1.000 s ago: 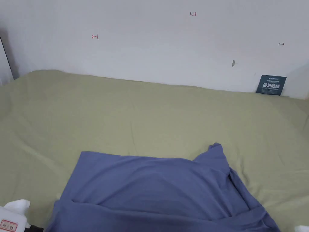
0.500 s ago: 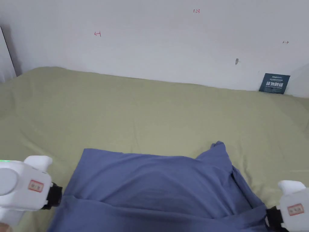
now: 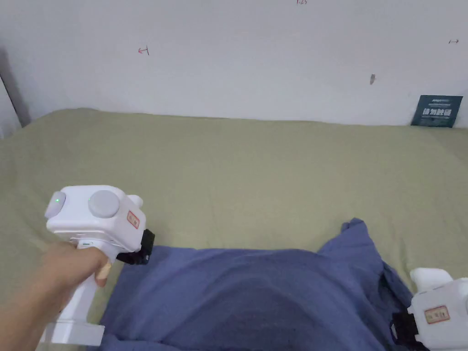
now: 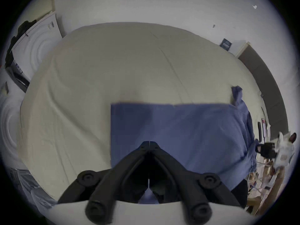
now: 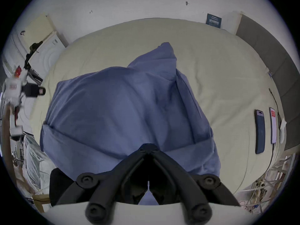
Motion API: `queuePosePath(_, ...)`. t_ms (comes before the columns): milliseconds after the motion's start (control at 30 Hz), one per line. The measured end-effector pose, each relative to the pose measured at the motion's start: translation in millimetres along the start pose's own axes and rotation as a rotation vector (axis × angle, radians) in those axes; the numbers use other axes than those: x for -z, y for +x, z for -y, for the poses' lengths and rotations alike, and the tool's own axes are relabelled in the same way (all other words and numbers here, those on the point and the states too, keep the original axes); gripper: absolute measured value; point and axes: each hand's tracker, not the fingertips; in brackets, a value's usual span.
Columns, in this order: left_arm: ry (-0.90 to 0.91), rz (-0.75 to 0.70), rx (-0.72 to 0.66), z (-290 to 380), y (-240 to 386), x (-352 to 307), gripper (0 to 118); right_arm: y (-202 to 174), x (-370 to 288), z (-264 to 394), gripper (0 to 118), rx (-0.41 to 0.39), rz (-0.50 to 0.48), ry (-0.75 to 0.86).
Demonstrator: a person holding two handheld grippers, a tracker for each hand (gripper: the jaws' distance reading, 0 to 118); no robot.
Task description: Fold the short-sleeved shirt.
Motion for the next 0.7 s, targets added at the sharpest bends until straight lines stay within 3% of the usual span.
queuePosePath(33, -0.010, -0.007, 0.007, -14, -4, 10, 0, 1, 3, -3, 0, -0.002, 0.000, -0.003)
queuePosePath(67, -0.014, -0.012, -0.005, -27, -9, 20, 8, 2, 6, -5, 0, -0.002, -0.004, -0.007)
queuePosePath(100, -0.026, -0.016, -0.002, -37, -8, 28, 27, 4, 8, -7, 0, -0.003, -0.009, -0.012)
queuePosePath(133, -0.026, -0.023, -0.016, -42, -10, 34, 72, 5, 10, -9, 0, -0.005, -0.010, -0.017)
queuePosePath(167, -0.023, -0.055, -0.041, -46, -13, 41, 103, 6, 12, -10, 0, -0.009, -0.007, -0.020)
queuePosePath(200, -0.039, -0.049, -0.035, -49, -16, 50, 114, 7, 14, -12, 0, -0.017, -0.009, -0.023)
queuePosePath(400, -0.142, 0.005, -0.098, -41, -20, 80, 104, 20, 17, -26, 0, -0.012, -0.010, -0.017)
queuePosePath(500, -0.153, -0.115, -0.044, -33, -17, 86, 64, 30, 18, -40, 0, -0.004, -0.006, -0.008)
queuePosePath(567, -0.103, -0.103, -0.049, -31, -18, 74, 29, 41, 18, -56, 0, 0.010, 0.010, 0.006)
queuePosePath(600, -0.079, -0.053, -0.070, -31, -20, 69, 3, 45, 19, -64, 0, 0.026, 0.021, 0.015)
queuePosePath(633, -0.065, 0.032, -0.098, -33, -21, 63, 2, 53, 22, -76, 5, 0.058, 0.031, 0.035)
queuePosePath(667, -0.059, 0.020, -0.103, -32, -19, 60, 2, 62, 27, -89, 19, 0.086, 0.043, 0.044)
queuePosePath(700, -0.065, -0.026, -0.067, -31, -15, 57, 2, 69, 35, -102, 50, 0.093, 0.047, 0.035)
